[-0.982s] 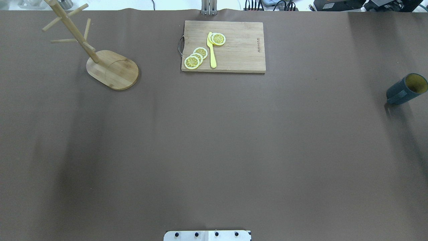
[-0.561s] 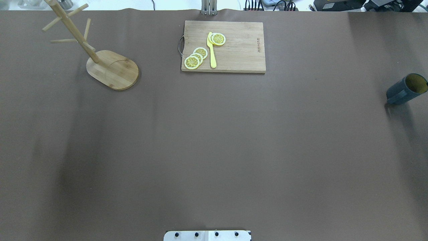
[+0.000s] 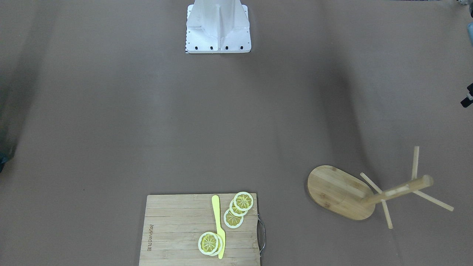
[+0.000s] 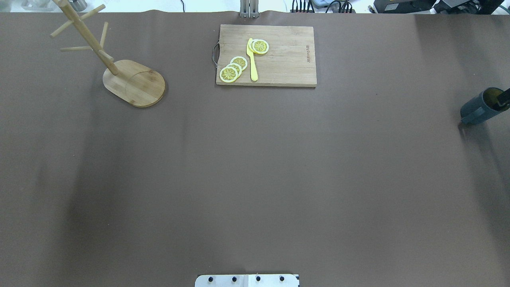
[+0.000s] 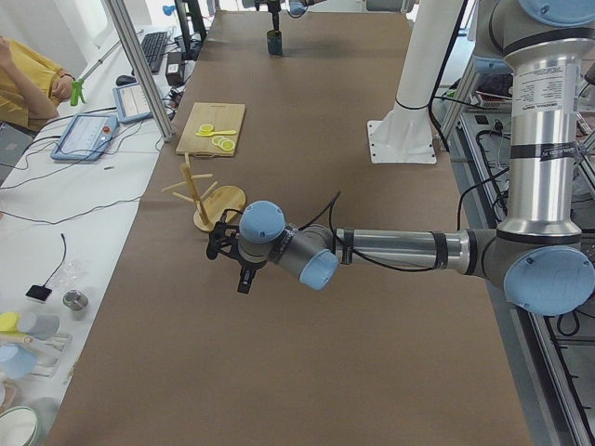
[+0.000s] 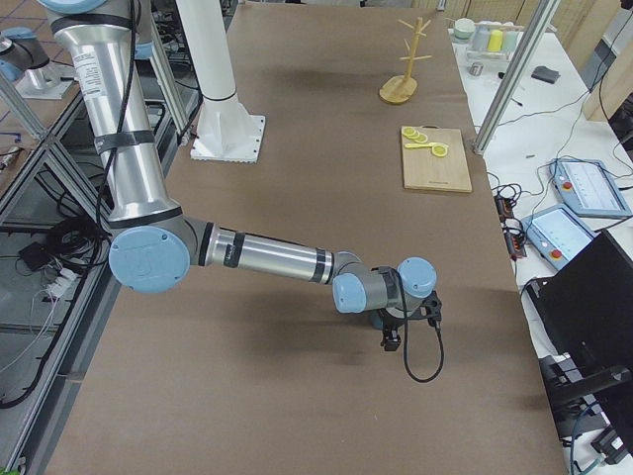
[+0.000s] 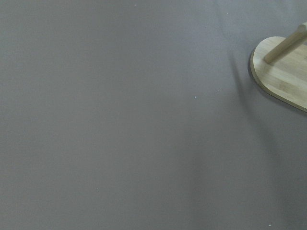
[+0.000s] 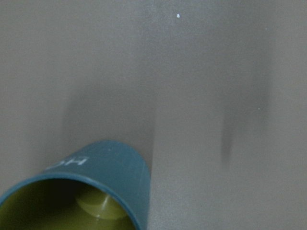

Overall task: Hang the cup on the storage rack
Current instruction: 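Carry the blue mug with the right gripper toward the table center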

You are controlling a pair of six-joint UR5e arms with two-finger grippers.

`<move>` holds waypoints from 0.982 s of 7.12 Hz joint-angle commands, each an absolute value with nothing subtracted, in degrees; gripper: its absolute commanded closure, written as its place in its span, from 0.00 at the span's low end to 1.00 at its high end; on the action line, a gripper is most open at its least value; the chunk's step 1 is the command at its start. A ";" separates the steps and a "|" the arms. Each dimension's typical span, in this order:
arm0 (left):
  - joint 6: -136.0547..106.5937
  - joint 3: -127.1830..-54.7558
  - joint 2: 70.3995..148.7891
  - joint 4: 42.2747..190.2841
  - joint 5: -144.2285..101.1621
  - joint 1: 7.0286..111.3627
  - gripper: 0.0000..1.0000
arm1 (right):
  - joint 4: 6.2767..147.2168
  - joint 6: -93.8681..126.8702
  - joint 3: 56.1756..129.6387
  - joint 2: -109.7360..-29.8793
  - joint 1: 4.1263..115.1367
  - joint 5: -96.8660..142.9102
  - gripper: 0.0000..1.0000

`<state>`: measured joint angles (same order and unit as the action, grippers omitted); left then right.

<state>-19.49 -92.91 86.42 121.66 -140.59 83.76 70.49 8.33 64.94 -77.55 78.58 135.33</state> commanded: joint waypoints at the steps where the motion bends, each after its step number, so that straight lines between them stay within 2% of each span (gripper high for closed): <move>1: -19.51 -92.55 86.40 121.90 -140.71 83.76 0.02 | 68.82 8.61 63.46 -77.08 78.23 135.44 1.00; 4: -19.51 -92.29 86.40 122.69 -140.71 83.76 0.02 | 68.91 9.23 65.21 -75.33 78.31 136.40 1.00; 7: -19.51 -92.29 86.31 123.49 -140.98 83.58 0.02 | 68.82 22.68 78.78 -75.67 75.44 138.95 1.00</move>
